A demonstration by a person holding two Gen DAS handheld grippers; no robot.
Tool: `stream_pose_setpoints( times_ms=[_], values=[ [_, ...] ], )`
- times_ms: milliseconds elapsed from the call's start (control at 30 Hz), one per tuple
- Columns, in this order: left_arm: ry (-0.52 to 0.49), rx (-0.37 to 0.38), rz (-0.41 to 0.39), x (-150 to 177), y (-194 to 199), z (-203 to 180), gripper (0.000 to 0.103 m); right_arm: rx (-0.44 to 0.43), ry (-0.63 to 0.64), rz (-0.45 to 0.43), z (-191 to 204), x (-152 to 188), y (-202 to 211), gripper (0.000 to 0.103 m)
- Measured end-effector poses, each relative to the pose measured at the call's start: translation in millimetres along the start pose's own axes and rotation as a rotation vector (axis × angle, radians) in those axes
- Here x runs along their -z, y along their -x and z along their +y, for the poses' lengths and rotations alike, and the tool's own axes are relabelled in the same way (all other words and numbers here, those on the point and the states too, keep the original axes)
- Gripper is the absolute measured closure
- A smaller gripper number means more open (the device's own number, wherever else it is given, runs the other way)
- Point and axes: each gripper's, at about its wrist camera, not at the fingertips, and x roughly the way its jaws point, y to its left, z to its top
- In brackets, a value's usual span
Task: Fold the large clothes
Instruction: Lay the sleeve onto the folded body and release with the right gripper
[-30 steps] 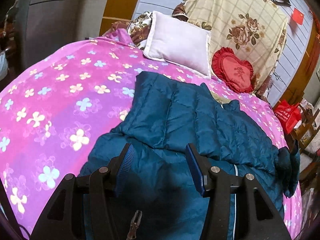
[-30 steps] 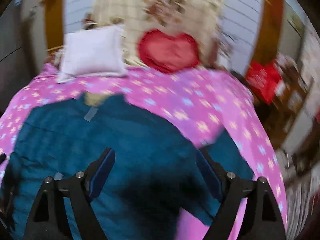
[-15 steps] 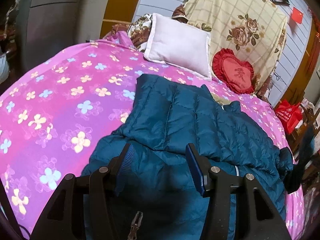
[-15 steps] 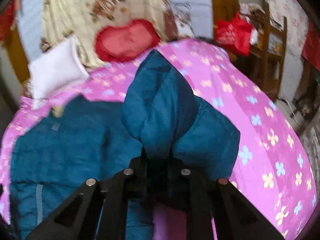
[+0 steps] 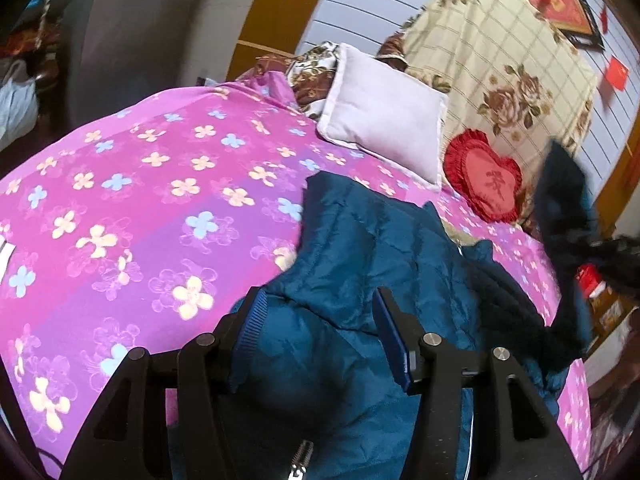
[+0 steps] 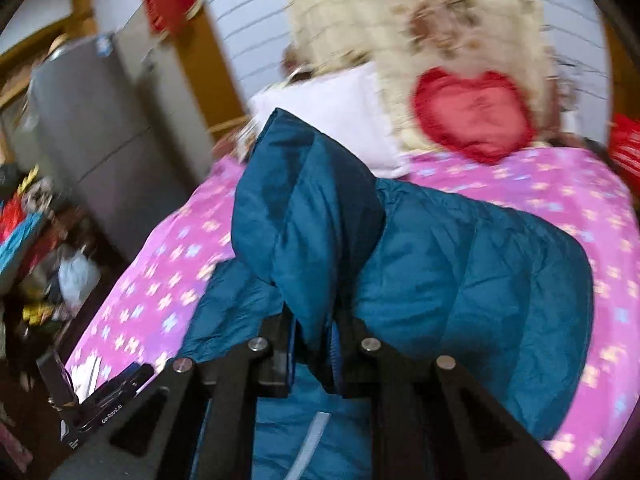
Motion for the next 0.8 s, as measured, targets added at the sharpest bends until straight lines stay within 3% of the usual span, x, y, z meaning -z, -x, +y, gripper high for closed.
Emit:
stream_pose_setpoints(
  times_ms=[200,333,500,600,700,800],
  values=[
    [0.017,-0.008,-0.016,-8,-4,11,0.07,-0.112,-0.007,0.136,52,24,-108,0.088],
    [0.032,-0.008,-0.017,-12,-8,15,0.069,-0.18,-0.073,0.285,50,53,-161,0.052],
    [0.042,0.039,-0.015,-10,-10,12,0.067,-0.226,-0.072,0.201,30,73,-115,0.038],
    [0.001,0.062,-0.024,-6,-10,1,0.064,-0.15,-0.05,0.134,6,80,-70,0.034],
    [-0.07,0.039,-0.034,-1,-11,-14,0.064,0.025,-0.011,0.083,-29,88,-27,0.033],
    [-0.13,0.037,-0.042,1,-16,-31,0.064,0.111,-0.039,0.066,-70,99,3,0.033]
  ],
)
